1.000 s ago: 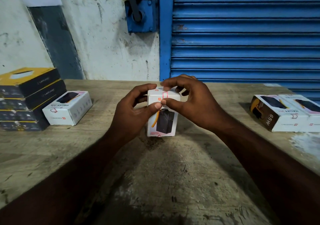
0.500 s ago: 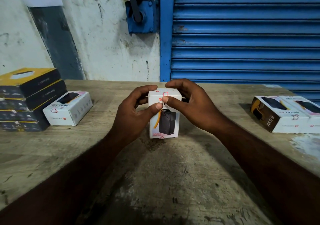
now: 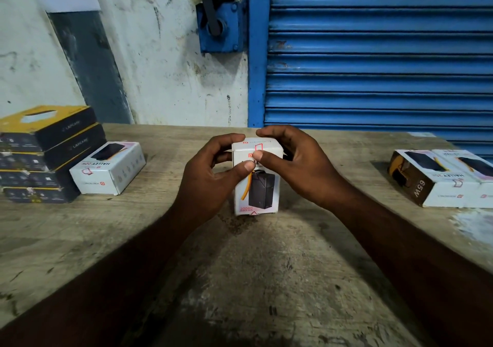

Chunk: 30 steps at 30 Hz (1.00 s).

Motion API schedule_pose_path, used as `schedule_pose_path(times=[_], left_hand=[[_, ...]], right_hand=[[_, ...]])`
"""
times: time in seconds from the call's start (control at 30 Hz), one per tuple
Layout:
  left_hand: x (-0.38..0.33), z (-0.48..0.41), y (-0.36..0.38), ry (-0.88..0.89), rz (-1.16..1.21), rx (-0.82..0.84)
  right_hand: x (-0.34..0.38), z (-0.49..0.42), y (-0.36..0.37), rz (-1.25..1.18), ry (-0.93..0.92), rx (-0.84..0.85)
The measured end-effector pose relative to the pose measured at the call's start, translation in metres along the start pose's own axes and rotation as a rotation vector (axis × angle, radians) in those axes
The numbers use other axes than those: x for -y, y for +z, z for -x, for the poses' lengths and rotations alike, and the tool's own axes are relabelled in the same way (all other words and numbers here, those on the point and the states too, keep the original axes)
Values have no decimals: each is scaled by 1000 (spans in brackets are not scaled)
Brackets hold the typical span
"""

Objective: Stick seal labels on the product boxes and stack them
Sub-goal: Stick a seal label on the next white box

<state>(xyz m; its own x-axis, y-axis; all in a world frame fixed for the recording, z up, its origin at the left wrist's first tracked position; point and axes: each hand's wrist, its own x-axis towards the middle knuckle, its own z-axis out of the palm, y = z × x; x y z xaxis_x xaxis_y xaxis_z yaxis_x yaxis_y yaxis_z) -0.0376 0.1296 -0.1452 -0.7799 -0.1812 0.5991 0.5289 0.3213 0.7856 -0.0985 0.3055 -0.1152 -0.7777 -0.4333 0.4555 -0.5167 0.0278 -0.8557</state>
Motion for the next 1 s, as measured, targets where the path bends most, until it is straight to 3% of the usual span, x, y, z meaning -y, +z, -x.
schedule_pose_path(times=[0.5,1.0], left_hand=[[1,-1,-2,-29,-50,5],[-7,2,7,-62,-172,-120]], right_hand=[[0,-1,-6,1,22,44],[2,1,-3,-11,20,48]])
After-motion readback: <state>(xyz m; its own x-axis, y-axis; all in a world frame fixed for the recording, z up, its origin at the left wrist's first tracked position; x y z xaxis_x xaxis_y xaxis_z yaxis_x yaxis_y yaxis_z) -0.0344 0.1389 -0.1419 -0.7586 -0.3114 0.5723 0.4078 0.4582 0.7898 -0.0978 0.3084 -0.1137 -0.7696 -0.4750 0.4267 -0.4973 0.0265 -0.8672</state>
